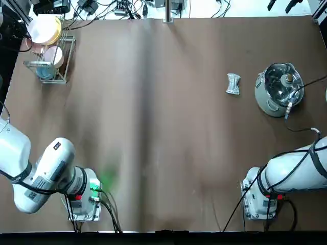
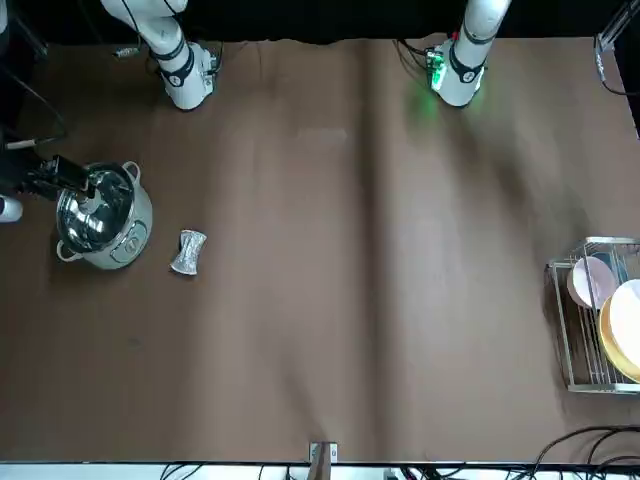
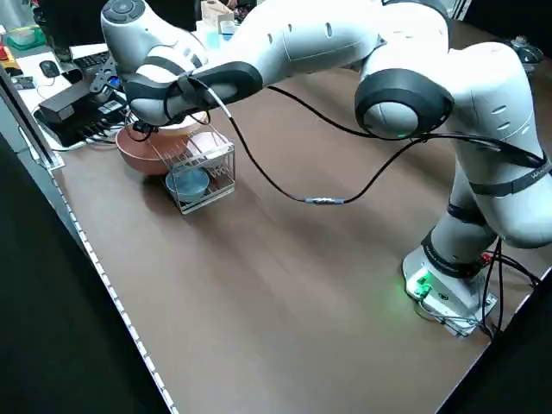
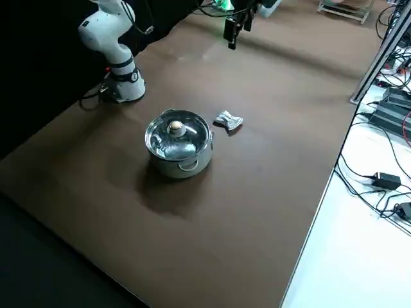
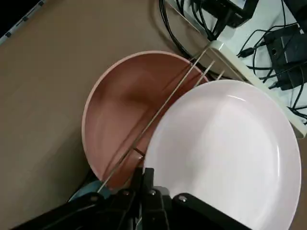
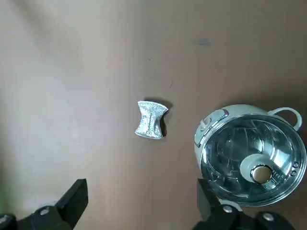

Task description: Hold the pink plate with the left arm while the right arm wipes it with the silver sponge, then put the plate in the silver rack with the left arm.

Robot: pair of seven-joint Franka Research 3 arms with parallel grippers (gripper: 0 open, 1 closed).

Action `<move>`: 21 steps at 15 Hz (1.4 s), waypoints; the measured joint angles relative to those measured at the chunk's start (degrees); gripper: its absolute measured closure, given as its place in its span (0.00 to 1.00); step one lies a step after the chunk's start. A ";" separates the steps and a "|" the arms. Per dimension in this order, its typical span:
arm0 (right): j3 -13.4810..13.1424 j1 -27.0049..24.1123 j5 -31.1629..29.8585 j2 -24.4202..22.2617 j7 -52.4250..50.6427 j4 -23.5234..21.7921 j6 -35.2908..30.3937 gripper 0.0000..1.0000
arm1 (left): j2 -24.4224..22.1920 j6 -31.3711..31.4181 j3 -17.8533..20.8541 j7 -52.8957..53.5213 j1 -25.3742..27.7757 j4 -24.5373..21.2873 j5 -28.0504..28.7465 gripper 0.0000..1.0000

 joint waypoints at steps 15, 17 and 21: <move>1.50 -1.06 -3.65 -1.12 -0.14 0.19 0.76 0.00 | 0.22 1.25 -0.01 0.12 -1.36 0.01 0.16 0.53; 1.63 -0.87 -3.98 -1.12 -0.13 0.19 0.83 0.00 | 0.22 1.50 -0.13 0.12 -1.54 0.04 0.20 0.35; 1.54 -0.93 -4.11 -0.97 -0.13 0.19 0.86 0.00 | 0.07 1.60 -0.52 0.12 -2.51 0.75 0.41 0.00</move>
